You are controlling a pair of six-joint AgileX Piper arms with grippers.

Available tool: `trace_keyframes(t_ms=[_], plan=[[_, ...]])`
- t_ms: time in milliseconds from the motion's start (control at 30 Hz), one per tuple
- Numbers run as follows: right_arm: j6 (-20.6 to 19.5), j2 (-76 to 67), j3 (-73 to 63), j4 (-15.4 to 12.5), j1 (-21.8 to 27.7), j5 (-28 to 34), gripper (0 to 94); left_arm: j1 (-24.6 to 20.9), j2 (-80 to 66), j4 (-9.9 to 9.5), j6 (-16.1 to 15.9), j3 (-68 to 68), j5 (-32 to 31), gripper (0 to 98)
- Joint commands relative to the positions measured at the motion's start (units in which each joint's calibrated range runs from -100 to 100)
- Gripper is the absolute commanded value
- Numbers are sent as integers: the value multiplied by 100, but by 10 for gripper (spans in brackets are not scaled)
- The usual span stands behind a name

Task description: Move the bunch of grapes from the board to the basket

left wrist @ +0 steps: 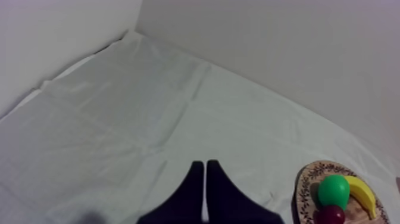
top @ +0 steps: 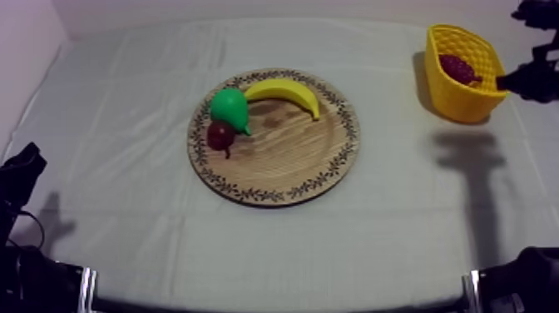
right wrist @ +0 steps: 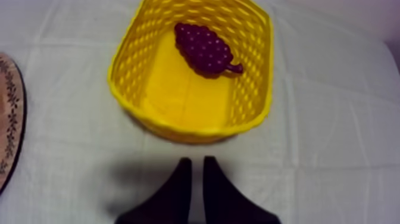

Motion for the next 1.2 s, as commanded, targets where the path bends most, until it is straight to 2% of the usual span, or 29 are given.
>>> trace_keyframes(t_ms=[0, 433, 667, 833, 1167], plan=[[133, -400, 619, -134, -14, -155, 52, 2, 3, 0, 0, -2, 2, 1], [623, -2509, 1987, -647, -248, -386, 45, 2, 3, 0, 3, -2, 2, 1], [668, -3744, 2684, -635, -408, -406, 25, 2, 3, 0, 2, -2, 2, 1], [701, -4516, 3036, -748, -426, -398, 7, 2, 3, 0, 1, -2, 2, 1], [365, -5743, 3665, -699, -624, -487, 3, 2, 3, 0, 0, -2, 2, 1]])
